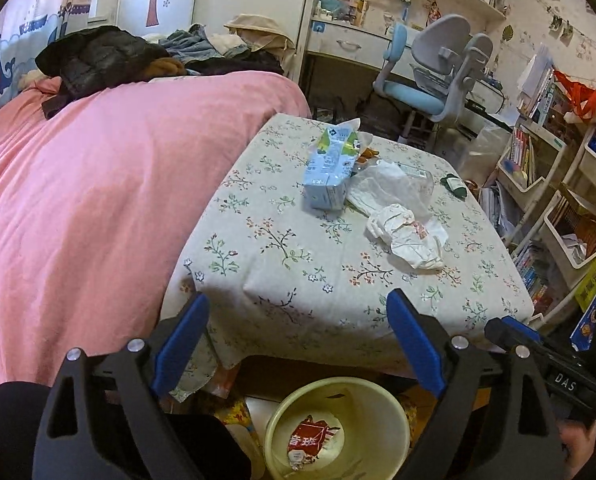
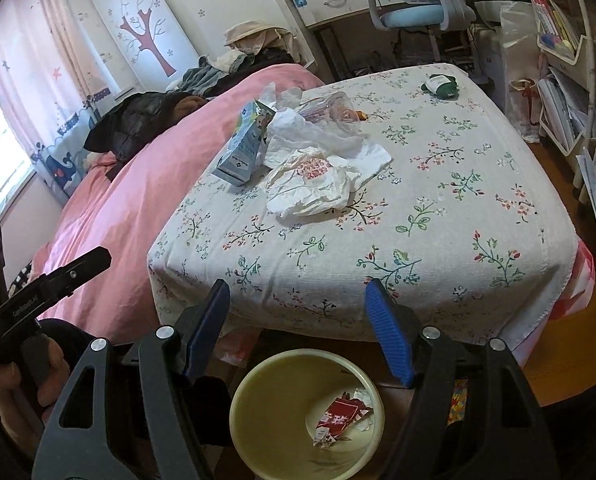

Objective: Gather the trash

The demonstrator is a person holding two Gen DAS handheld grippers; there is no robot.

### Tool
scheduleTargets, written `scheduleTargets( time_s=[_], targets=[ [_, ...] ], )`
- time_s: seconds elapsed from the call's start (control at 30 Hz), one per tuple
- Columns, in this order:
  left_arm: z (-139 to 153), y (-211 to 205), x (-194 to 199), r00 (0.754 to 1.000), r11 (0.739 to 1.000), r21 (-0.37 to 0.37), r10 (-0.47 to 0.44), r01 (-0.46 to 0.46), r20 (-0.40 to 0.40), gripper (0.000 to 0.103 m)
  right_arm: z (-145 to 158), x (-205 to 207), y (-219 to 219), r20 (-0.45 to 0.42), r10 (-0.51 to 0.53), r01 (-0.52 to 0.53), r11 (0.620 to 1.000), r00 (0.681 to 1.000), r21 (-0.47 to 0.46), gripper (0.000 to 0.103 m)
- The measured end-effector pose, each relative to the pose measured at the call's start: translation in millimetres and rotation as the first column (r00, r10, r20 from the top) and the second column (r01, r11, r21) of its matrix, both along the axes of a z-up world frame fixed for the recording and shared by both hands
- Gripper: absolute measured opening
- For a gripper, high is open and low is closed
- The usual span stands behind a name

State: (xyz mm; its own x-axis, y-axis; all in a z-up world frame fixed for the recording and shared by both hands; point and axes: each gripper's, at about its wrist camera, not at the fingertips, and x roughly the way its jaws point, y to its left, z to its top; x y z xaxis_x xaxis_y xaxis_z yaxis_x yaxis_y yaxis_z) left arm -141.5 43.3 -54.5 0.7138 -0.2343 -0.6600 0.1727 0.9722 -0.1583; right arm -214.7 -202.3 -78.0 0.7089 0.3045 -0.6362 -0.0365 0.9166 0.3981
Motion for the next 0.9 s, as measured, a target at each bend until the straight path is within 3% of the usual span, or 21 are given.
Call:
scheduleTargets(
  time_s=[0.9],
  targets=[
    [0.7, 3.4, 3.4, 1.0, 1.0, -0.009, 0.028, -0.028, 0.007, 0.089, 0.3, 0.7, 3.9, 0.003, 0.014, -0.014, 1.0, 1.0, -0.019, 0.068]
  ],
)
